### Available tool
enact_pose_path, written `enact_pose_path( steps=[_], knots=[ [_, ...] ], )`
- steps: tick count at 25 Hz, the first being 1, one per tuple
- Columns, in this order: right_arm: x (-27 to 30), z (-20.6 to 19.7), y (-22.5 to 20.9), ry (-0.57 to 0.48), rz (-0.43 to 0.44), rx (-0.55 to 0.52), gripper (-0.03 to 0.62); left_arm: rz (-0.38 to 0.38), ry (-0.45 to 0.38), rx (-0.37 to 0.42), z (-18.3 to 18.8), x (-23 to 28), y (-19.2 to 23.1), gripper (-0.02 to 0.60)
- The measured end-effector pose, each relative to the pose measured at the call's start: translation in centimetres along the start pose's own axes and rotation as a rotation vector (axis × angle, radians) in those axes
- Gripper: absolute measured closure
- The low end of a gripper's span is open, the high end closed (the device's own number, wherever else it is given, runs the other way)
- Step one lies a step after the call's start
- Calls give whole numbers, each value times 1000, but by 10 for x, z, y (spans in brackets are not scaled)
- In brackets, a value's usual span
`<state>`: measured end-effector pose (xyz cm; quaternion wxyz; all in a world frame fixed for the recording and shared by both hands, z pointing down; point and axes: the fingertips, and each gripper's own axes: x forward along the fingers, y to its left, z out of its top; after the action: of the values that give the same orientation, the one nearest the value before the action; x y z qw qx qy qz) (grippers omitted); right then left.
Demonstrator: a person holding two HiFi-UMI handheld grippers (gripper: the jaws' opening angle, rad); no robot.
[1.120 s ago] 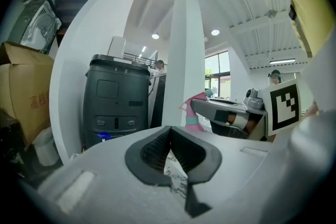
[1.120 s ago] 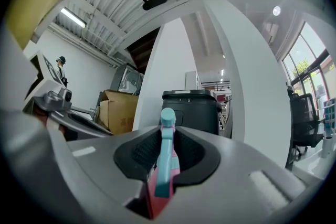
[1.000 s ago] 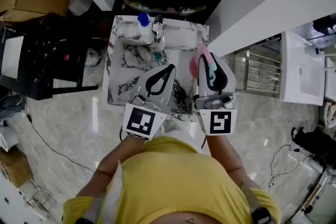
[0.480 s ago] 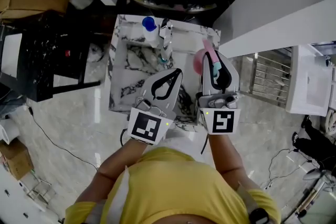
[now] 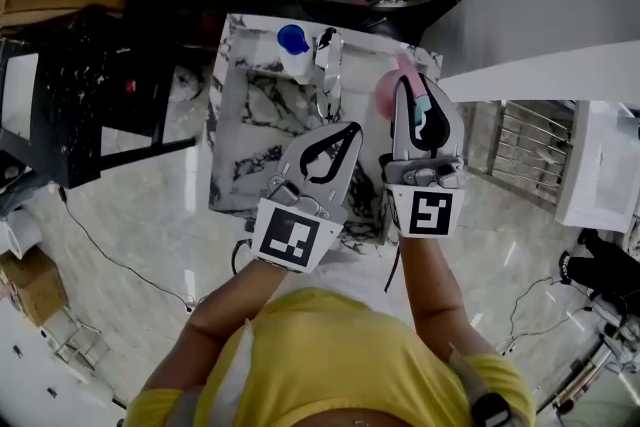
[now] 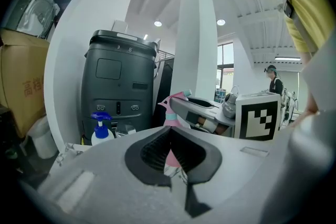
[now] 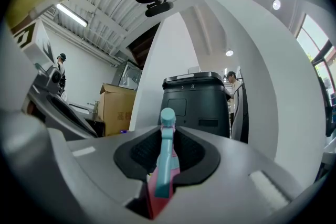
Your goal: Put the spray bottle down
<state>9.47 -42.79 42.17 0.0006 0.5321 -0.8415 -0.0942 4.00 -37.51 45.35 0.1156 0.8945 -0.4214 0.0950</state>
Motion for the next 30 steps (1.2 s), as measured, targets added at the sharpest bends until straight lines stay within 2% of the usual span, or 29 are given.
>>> enact_pose_path(
  steps=[14,20,30],
  knots=[
    [27,-43,-8,-29,9,30,530,19,41,1,-15,14,8,584],
    [37,-48,-3,-55,9,91,530,27,64,8,-22,14,10,584],
    [30,-54,-6,-97,2,107,530,6,94,-4,-34,14,1,584]
  ],
)
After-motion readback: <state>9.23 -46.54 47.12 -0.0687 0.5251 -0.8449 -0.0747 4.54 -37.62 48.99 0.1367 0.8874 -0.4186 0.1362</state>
